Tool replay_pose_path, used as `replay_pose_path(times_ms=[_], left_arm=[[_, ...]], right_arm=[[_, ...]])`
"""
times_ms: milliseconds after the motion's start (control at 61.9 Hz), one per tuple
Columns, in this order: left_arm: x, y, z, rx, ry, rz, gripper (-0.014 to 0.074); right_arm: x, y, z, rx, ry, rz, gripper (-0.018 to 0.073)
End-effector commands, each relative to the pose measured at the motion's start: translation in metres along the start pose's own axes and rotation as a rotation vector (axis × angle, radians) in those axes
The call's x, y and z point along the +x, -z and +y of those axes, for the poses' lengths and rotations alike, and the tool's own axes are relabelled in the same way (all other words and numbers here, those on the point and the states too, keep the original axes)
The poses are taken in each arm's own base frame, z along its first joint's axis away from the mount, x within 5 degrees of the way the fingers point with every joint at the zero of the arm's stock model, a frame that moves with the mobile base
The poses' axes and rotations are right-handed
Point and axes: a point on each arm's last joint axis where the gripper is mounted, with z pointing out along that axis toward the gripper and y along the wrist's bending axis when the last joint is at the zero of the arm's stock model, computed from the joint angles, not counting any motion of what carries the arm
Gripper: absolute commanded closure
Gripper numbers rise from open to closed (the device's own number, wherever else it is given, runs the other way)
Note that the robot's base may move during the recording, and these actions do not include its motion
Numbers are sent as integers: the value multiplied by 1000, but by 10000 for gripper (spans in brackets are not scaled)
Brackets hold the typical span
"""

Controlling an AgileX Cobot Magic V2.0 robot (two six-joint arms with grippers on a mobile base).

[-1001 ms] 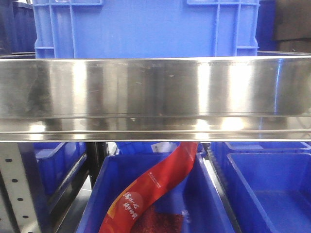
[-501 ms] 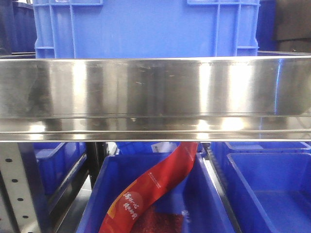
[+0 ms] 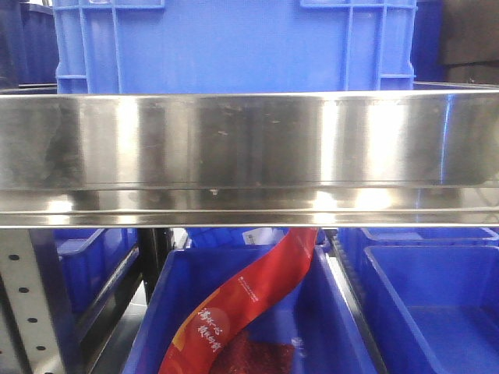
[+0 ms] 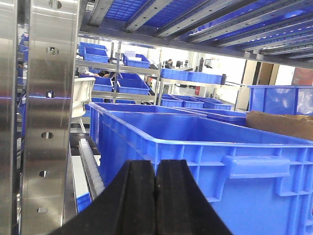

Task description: Grab PVC pipe and place in blue bin

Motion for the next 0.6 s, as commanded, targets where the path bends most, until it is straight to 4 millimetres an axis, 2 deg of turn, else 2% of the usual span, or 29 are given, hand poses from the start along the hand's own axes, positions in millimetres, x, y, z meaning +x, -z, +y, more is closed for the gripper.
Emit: replay_pose_path(times_ms=[0,145,258,371,581], left_arm=[[-1,1,0,1,-1,-18,707],[-1,1,4,-45,-9,-17,707],[12,1,11,-124,-25,20,707],[31,6,19,-210,-42,56,707],[81,21,32,-336,-57,133,707]], right_arm=[[-2,0,0,2,-4,-29,727],[-2,0,0,2,-4,-29,727],[-2,0,0,2,-4,-29,727],[-2,0,0,2,-4,-29,727],[-2,0,0,2,-4,-29,727]])
